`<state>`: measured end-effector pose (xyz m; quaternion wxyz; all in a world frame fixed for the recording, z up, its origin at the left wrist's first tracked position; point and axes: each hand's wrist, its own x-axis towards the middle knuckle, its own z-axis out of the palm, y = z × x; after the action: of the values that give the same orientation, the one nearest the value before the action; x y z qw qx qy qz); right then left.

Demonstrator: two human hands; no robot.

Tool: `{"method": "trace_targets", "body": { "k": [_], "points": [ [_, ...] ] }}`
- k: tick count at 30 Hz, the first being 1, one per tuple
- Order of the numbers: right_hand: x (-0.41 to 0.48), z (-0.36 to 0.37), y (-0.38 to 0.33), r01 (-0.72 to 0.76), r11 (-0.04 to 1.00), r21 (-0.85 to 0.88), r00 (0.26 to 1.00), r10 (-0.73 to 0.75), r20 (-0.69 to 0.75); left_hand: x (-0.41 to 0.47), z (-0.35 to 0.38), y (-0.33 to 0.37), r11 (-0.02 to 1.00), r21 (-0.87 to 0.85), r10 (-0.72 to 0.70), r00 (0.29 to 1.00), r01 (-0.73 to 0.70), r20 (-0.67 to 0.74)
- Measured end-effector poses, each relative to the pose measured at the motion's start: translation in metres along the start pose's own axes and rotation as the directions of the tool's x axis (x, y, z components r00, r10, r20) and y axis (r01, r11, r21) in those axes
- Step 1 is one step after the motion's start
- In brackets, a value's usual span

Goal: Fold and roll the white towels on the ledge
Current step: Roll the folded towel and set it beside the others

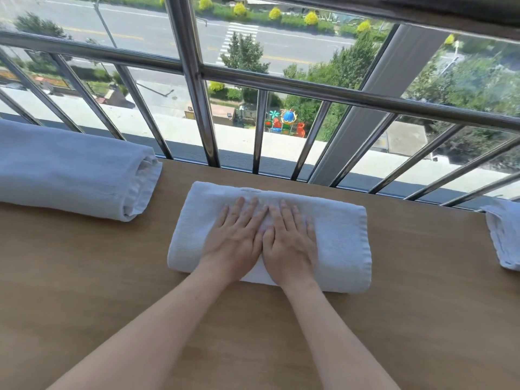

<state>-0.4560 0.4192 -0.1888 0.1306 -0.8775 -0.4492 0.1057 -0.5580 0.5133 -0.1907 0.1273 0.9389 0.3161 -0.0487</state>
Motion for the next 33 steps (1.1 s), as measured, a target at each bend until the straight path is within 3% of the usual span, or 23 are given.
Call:
{"method": "trace_targets", "body": {
  "k": [4,8,10,14,19,22,25,29,33],
  "points": [
    [0.004,-0.003,0.017,0.034,0.995,-0.093,0.999,-0.03,0.038,0.006,-0.003,-0.021,0.997,-0.019,-0.08,0.997,0.08,0.019],
    [-0.005,-0.008,0.048,-0.084,0.984,-0.157,0.995,0.091,0.038,0.007,-0.005,-0.047,0.984,0.028,-0.177,0.984,0.177,0.009],
    [-0.008,-0.012,0.062,-0.161,0.969,-0.185,0.983,0.174,0.06,0.009,-0.007,-0.063,0.959,-0.064,-0.274,0.961,0.276,0.037],
    [-0.011,-0.024,0.086,-0.32,0.947,0.008,0.945,0.318,0.075,0.008,-0.011,-0.079,0.847,-0.263,-0.447,0.887,0.461,0.114],
    [-0.007,-0.032,0.088,-0.442,0.883,0.157,0.896,0.425,0.131,0.003,-0.015,-0.072,0.702,-0.439,-0.599,0.799,0.561,0.064],
    [-0.005,-0.03,0.086,-0.599,0.772,0.212,0.8,0.578,0.159,0.003,-0.022,-0.076,0.517,-0.509,-0.7,0.682,0.688,0.211],
    [0.001,-0.034,0.082,-0.628,0.762,0.155,0.778,0.613,0.141,0.002,-0.027,-0.077,0.364,-0.556,-0.722,0.604,0.747,0.339],
    [0.005,-0.037,0.083,-0.628,0.747,0.22,0.778,0.597,0.194,0.002,-0.027,-0.076,0.258,-0.643,-0.708,0.594,0.721,0.383],
    [0.003,-0.049,0.085,-0.6,0.742,0.3,0.8,0.569,0.19,-0.007,-0.036,-0.075,0.253,-0.708,-0.679,0.642,0.659,0.355]
  ]
}}
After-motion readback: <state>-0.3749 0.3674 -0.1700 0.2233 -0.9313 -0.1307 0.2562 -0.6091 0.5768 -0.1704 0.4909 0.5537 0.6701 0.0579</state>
